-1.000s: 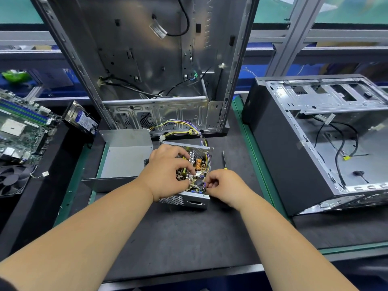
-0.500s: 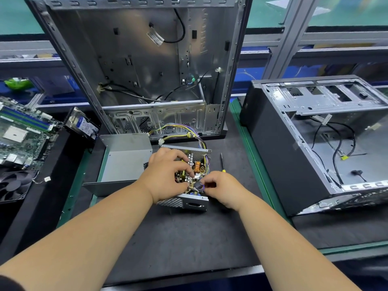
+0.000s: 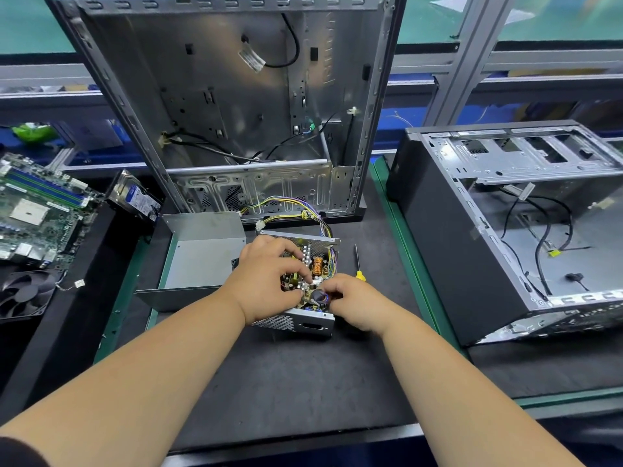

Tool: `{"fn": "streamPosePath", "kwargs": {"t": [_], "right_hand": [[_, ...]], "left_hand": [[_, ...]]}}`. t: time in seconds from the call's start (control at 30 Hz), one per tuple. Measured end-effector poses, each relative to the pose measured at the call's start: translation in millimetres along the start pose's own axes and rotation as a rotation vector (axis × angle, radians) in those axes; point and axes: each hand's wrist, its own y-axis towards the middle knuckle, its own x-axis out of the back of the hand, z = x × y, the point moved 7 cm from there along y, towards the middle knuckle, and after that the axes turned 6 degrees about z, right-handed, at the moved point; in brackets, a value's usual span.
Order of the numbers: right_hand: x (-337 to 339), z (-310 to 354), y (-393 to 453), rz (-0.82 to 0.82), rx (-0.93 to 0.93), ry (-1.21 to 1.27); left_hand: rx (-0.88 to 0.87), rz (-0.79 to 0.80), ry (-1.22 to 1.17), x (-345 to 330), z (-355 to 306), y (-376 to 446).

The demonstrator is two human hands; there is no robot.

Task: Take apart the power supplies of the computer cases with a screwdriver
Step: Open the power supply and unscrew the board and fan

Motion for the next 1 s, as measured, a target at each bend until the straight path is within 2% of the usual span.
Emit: {"fn": "streamPosePath", "kwargs": {"t": [0.1,0.23,0.33,0.57,1.0], "right_hand": [[2,-1,2,-0.011,-0.037,0.240],[-1,-2,1,0.012,0.022,0.164],[-1,-5,3,0.013,0.010,0.234],[0,0,5,-0.017,0.010,0.183],[-4,1,7,0.019,0.055,0.197]], "left_hand": [[-0.001,-0.012,-0.001,2,1,-1],[-0.015,-0.028,-0.004,2,0,1],[-0.028,-0.045,-0.009,0,-1,0],[-0.025,-0.207,-0.062,9,6,-8],[0.059,-0.160,-0.013,5,12,-5]]}}
